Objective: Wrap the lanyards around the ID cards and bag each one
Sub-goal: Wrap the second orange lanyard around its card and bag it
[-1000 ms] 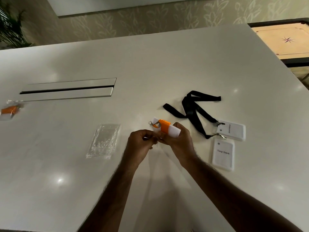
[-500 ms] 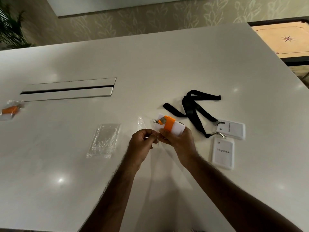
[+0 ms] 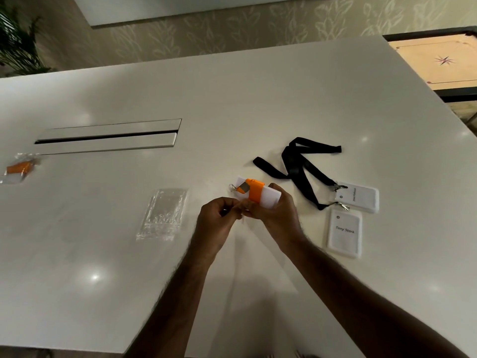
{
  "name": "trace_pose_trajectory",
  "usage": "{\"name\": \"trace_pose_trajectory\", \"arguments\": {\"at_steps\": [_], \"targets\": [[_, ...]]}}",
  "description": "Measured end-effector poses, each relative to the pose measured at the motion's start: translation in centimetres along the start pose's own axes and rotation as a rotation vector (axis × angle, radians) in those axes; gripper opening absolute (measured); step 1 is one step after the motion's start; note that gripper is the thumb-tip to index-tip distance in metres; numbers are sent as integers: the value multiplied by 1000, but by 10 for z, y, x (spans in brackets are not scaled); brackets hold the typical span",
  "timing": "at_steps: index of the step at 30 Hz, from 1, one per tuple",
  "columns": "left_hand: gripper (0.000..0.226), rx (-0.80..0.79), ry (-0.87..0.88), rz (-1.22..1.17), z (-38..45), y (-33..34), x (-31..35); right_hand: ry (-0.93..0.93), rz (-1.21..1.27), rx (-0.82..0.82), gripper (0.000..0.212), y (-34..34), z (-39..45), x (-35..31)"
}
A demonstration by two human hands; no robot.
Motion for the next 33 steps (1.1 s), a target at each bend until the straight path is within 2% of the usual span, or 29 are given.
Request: {"name": "trace_pose_trajectory", "arguments": {"at_steps": [3,8,12,16,19,26,33], "targets": [[12,-16,2,-16,-3,1,0,-37,-41,28,38,-1,-2,-3],[10,5,-39,10,-5,0,-5,-82,-128,103,41,-1,-5,0],[11,39,-46,-21,-9,-7,-6,-17,-93,152,49,-10,-1,8],[10,72,-43,-38,-11,-19,-6,27,48,158,35,-20,2,11],[11,128,-25,-6,-14,-25,-3,58,46,173,35,-23,1,15],[12,172,-8,93,-13,-23,3,86,66,-24,44,-6,-6,9],[13,157,-48,96,-6,-25,-1,9,63,-54,47,-21,-6,-25]]}}
Point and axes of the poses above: each hand's wrist, its own z-axis towards the middle knuckle, its own y-axis out of the palm, x = y × z, the point moved 6 cm from there along z, towards the middle knuckle
